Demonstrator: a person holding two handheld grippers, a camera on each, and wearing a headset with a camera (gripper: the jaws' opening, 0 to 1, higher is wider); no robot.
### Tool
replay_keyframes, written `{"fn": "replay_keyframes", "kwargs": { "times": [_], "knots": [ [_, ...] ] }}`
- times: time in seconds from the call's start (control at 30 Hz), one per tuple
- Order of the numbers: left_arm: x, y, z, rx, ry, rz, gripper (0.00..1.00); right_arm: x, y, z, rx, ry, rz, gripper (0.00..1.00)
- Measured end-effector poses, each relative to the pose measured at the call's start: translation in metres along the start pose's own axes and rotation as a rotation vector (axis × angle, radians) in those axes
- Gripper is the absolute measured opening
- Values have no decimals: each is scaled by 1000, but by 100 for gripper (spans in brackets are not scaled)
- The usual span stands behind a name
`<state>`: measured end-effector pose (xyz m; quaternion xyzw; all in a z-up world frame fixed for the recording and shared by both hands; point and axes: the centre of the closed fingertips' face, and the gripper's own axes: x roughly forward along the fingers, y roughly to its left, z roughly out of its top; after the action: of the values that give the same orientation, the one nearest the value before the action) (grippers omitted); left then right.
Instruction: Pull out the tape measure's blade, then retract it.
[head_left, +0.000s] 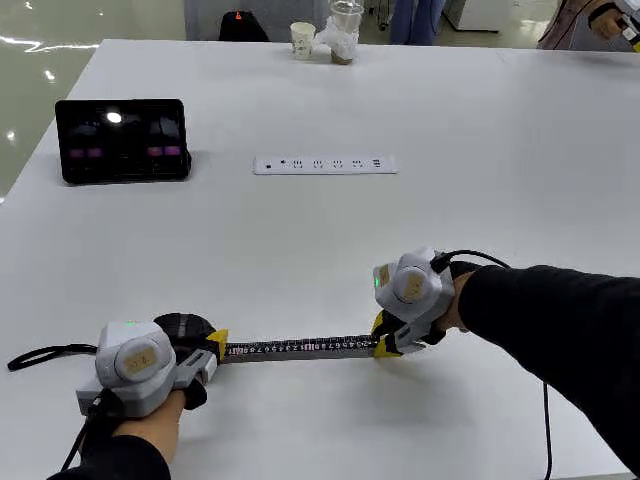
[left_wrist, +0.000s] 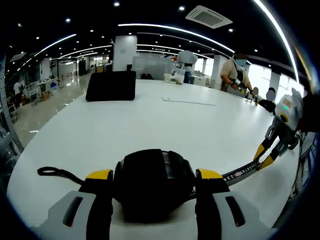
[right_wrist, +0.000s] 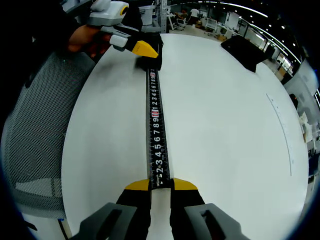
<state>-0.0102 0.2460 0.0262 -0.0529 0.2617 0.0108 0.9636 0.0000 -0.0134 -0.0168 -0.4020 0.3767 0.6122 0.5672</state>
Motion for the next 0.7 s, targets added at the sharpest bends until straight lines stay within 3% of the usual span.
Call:
{"fn": "replay_keyframes", "kwargs": {
  "times": [0.37, 0.7],
  "knots": [
    [0, 0, -2, 24, 37, -8, 60, 0, 0, 0, -4, -5, 7, 11],
    [0, 0, -3, 38, 37, -16, 59, 0, -1, 1, 5, 2, 7, 11]
  ]
}}
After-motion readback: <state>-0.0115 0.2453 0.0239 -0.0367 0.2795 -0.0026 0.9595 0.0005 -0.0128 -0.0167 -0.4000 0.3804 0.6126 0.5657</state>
